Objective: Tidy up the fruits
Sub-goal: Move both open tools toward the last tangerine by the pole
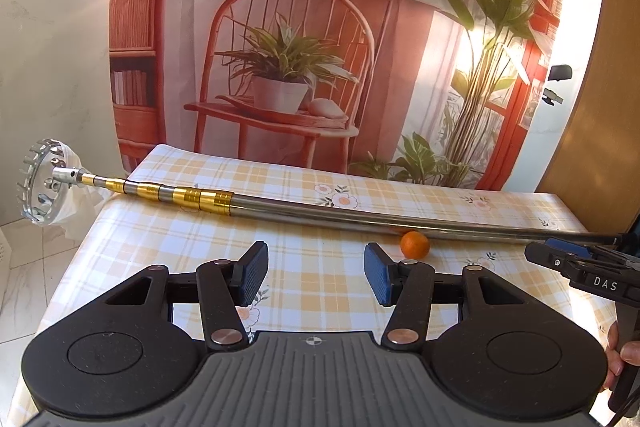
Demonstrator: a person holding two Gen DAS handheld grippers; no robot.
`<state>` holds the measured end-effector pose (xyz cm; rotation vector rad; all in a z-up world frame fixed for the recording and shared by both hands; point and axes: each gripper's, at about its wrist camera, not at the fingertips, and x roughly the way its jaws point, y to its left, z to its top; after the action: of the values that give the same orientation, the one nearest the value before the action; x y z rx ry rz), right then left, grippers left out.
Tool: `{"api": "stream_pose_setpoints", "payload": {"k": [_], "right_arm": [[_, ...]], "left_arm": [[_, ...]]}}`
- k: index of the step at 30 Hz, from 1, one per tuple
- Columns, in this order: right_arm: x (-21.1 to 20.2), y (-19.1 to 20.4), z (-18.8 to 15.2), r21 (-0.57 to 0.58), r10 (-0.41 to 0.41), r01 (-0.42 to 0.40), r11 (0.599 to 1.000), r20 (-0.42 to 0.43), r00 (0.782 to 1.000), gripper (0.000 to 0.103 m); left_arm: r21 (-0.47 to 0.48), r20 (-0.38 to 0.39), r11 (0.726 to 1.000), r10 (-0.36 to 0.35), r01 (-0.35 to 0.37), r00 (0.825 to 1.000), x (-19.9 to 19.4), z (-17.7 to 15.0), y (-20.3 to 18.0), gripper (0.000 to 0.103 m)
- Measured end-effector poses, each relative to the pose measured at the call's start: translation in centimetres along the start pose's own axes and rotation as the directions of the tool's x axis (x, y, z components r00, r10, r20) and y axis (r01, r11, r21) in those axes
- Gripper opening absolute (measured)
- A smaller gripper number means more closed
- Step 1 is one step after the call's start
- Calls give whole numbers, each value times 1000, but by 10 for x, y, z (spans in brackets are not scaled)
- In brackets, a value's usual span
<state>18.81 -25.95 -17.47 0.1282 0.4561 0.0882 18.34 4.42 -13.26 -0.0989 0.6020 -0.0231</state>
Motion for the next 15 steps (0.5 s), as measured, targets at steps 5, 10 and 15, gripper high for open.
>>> {"api": "stream_pose_setpoints", "payload": {"k": [5, 10, 15], "right_arm": [[34, 2, 5, -33, 33, -34, 999, -20, 999, 52], [73, 7, 5, -87, 55, -60, 994, -58, 997, 52], [106, 14, -1, -107, 110, -122, 987, -112, 988, 52]], "left_arm": [[15, -19, 1000, 14, -13, 1000, 18, 1, 1, 56], [24, -38, 999, 25, -24, 999, 40, 2, 4, 56], [2, -56, 1000, 23, -23, 998, 61, 2, 11, 56]]}}
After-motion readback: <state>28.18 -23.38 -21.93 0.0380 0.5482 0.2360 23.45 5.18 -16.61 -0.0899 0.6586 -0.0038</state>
